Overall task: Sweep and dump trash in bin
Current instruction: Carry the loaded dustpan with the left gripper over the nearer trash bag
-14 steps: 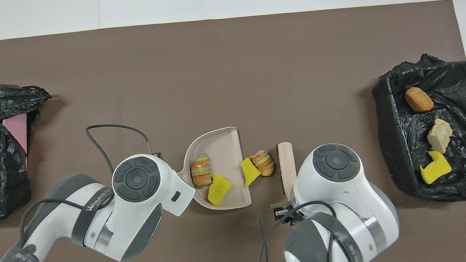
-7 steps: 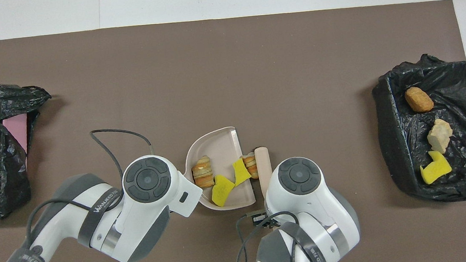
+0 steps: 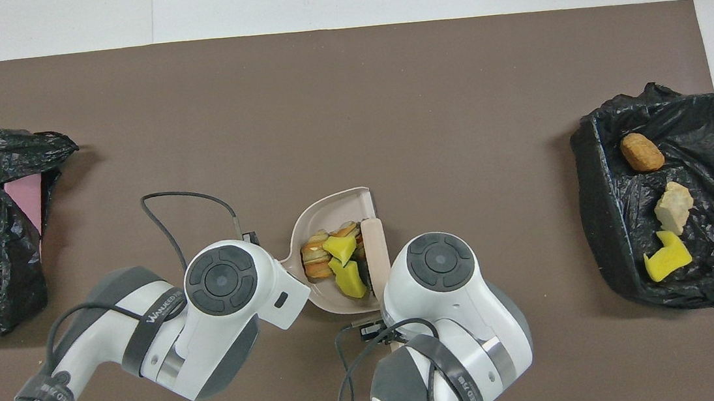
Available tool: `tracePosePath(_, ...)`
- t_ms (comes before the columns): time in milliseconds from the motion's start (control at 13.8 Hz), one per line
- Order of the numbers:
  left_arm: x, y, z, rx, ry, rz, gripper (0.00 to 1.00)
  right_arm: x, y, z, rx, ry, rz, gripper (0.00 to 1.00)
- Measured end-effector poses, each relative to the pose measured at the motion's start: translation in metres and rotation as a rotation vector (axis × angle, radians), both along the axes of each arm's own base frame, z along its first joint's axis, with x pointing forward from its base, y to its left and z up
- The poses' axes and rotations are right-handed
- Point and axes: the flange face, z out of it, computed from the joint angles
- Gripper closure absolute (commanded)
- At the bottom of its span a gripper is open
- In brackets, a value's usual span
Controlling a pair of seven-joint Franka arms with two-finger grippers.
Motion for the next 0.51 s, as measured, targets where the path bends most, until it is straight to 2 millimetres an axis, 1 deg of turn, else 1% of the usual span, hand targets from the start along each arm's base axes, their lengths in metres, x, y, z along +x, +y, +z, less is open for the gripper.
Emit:
tracePosePath(217,0.029,0.024,0.001,-0.016,-0.007,0.007,1.00,0.010,0.002,0.018,0.018,-0.020,-0.005,1.00)
tracePosePath(362,0.048,0.042,0.002,-0.033,-0.004,0.014,1.00,0.011,0.003,0.028,0.021,-0.022,-0.006,1.00)
tracePosePath(507,0.069,0.067,0.008,-0.059,-0.007,0.014,1.00,0.011,0.006,0.032,0.004,-0.016,-0.056,1.00)
